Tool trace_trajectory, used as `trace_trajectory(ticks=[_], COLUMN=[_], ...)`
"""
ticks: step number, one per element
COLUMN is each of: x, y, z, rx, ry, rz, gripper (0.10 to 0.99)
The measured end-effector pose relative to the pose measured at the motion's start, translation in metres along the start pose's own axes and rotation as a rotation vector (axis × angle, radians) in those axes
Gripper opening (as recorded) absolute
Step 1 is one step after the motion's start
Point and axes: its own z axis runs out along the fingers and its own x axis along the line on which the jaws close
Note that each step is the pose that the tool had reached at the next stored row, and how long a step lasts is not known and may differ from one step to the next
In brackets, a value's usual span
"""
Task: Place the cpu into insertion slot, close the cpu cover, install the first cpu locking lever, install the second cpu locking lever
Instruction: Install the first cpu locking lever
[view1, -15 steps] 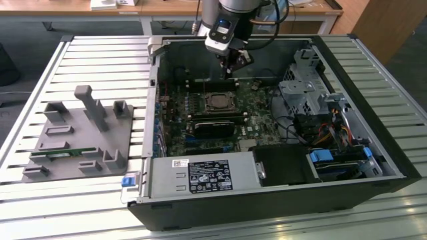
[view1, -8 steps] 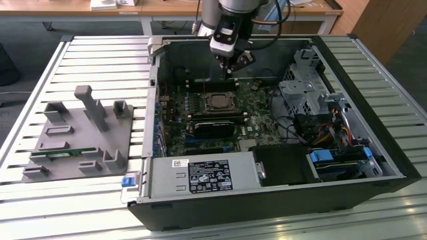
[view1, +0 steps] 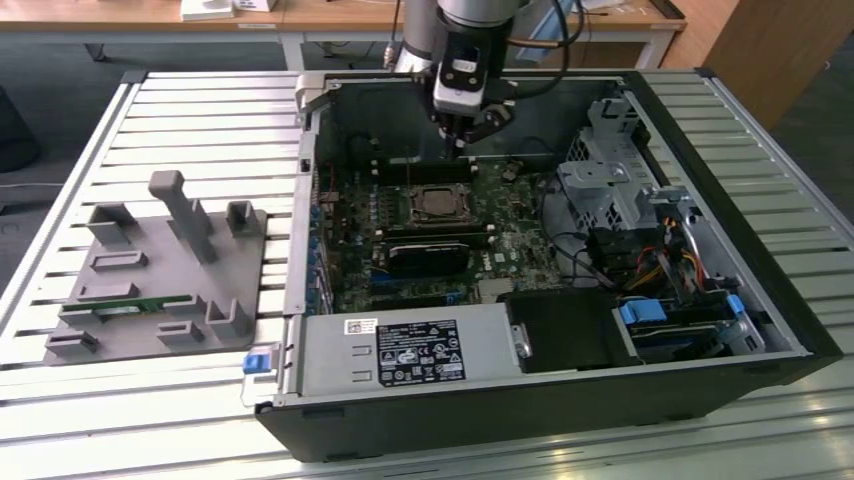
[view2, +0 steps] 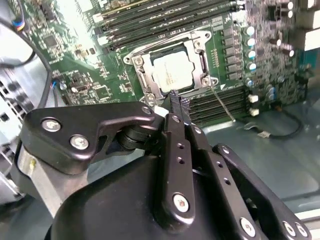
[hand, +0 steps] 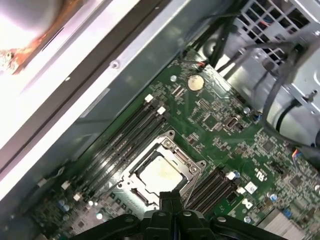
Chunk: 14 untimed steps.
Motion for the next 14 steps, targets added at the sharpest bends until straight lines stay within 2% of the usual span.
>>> trace_trajectory(ticks=[14], x=[0.0000], y=[0.0000], z=[0.0010], rx=[0.005], ry=[-0.0041], rz=[-0.253], gripper=[0.106])
